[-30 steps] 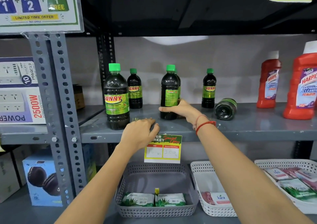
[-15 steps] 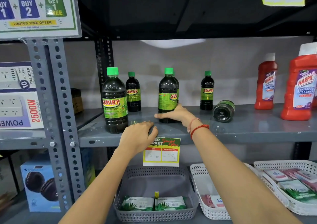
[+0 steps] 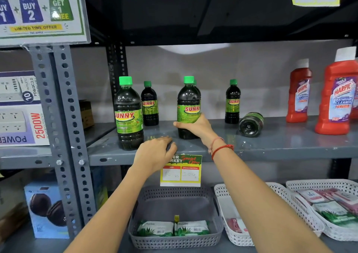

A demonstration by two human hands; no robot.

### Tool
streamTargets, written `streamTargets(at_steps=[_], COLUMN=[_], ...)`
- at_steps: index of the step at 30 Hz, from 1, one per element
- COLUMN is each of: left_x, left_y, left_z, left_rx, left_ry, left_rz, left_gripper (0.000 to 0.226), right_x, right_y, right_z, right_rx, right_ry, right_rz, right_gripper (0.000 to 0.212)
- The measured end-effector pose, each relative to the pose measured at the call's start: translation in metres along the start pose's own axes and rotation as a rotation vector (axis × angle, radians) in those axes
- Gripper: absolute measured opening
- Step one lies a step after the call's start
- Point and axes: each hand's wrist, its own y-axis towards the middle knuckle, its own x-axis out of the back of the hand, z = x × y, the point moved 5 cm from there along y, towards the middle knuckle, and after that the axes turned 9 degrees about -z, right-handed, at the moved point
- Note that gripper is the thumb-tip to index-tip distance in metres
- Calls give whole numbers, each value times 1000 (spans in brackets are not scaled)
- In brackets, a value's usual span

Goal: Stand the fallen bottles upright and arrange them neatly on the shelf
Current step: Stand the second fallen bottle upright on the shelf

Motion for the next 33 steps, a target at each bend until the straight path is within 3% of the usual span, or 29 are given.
streamTargets(at_steps=[3, 10, 17, 26, 33], left_x=[1, 0, 1, -2, -1], left_y=[0, 0, 0, 1, 3], left_z=[0, 1, 1, 2, 2], left_rx=[-2, 15, 17, 12, 55], left_ry=[-12, -11, -7, 3, -15], left_rz=[-8, 22, 21, 14, 89], left_gripper=[49, 46, 52, 40, 56], right_x=[5, 21, 42, 55, 55], right_y=[-3, -23, -50, -65, -66], right_z=[-3, 1, 4, 5, 5], right_rx=[-24, 95, 174, 159, 145], right_ry=[60, -37, -168, -193, -208], right_rz=[101, 24, -194, -223, -206], right_gripper=[69, 67, 83, 79, 81])
